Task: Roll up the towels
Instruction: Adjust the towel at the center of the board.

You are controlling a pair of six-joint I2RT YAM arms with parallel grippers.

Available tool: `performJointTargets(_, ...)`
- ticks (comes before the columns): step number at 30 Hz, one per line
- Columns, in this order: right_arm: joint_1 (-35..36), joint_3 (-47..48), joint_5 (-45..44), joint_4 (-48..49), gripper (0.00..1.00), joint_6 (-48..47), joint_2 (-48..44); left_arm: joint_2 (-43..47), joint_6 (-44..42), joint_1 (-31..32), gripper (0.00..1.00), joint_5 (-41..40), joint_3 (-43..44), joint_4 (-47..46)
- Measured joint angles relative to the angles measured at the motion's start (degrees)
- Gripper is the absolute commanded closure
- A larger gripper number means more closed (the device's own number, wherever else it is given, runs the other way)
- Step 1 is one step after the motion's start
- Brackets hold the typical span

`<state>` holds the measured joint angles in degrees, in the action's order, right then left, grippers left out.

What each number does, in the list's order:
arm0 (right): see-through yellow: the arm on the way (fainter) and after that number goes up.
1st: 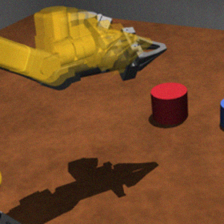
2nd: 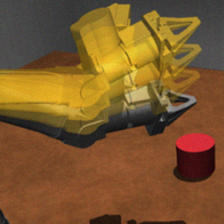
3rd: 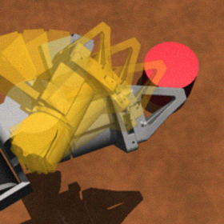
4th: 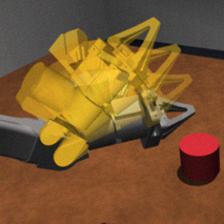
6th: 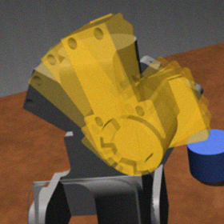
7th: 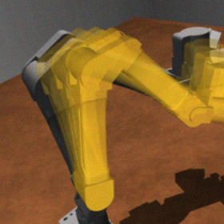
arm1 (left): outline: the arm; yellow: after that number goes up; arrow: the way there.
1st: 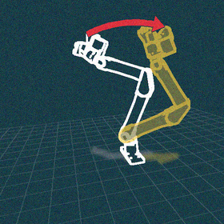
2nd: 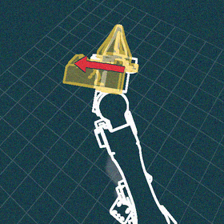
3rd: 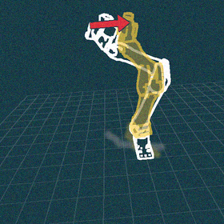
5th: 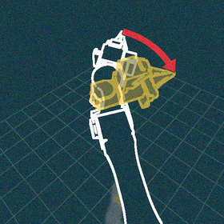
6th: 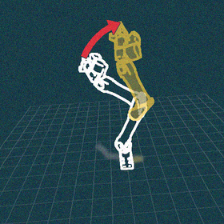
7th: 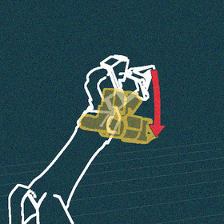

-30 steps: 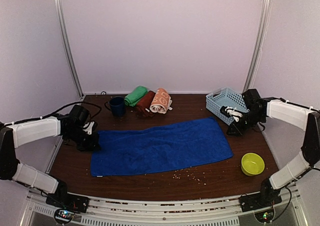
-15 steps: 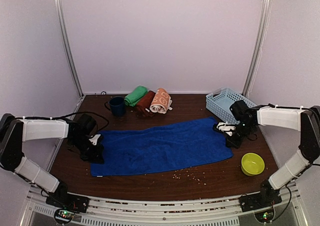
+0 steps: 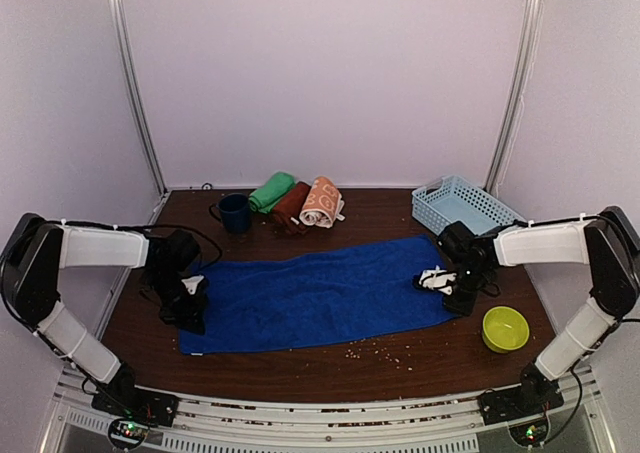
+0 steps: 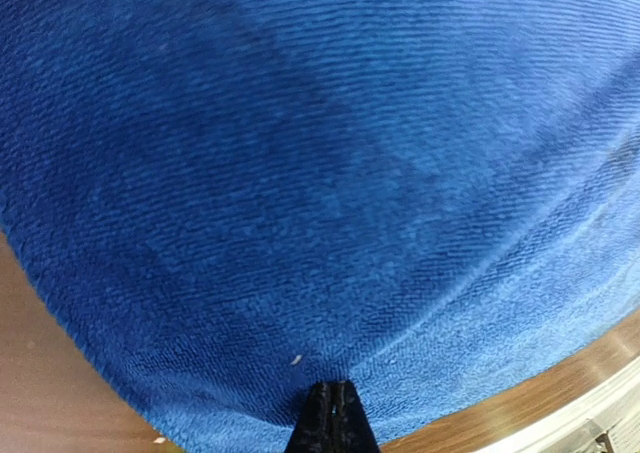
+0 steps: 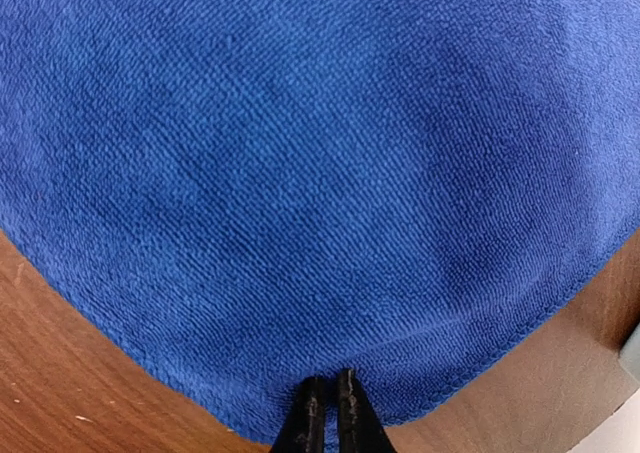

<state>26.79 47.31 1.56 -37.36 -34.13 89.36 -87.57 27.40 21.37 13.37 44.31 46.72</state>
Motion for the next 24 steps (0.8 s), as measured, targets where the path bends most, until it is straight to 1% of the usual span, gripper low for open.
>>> performJointTargets(5,1.8,-0.2,-0.4,-3.9,0.92,0.2,-1.1,0.0,-0.5,-0.1,0.97,-3.8,0.7,4.7)
performJointTargets(8,2.6,-0.9,-0.3,-7.2,0.92,0.6,-3.1,-0.2,-0.5,-0.7,0.94,-6.8,1.2,7.8)
performJointTargets(12,4.4,-1.7,0.0,-10.9,0.93,1.4,-6.1,-0.1,-0.4,-1.5,0.93,-8.7,1.3,10.4)
performJointTargets(15,6.2,-1.6,1.3,-13.0,0.93,1.5,-7.8,-0.1,-0.4,-1.6,0.87,-9.6,1.6,11.6)
performJointTargets(17,6.7,-0.7,2.9,-15.2,0.93,1.5,-8.4,-0.1,-0.5,-1.6,0.86,-10.4,3.6,13.5)
performJointTargets(20,6.8,2.3,4.4,-17.0,0.93,1.5,-8.9,0.5,-0.5,-2.0,0.85,-12.2,9.4,14.9)
performJointTargets(22,6.5,4.7,4.9,-17.3,0.92,1.3,-9.0,1.0,-0.8,-3.6,0.88,-13.1,14.4,14.4)
performJointTargets(24,5.7,6.8,5.1,-17.2,0.92,1.2,-8.6,0.5,-1.5,-6.5,0.93,-13.8,19.1,12.8)
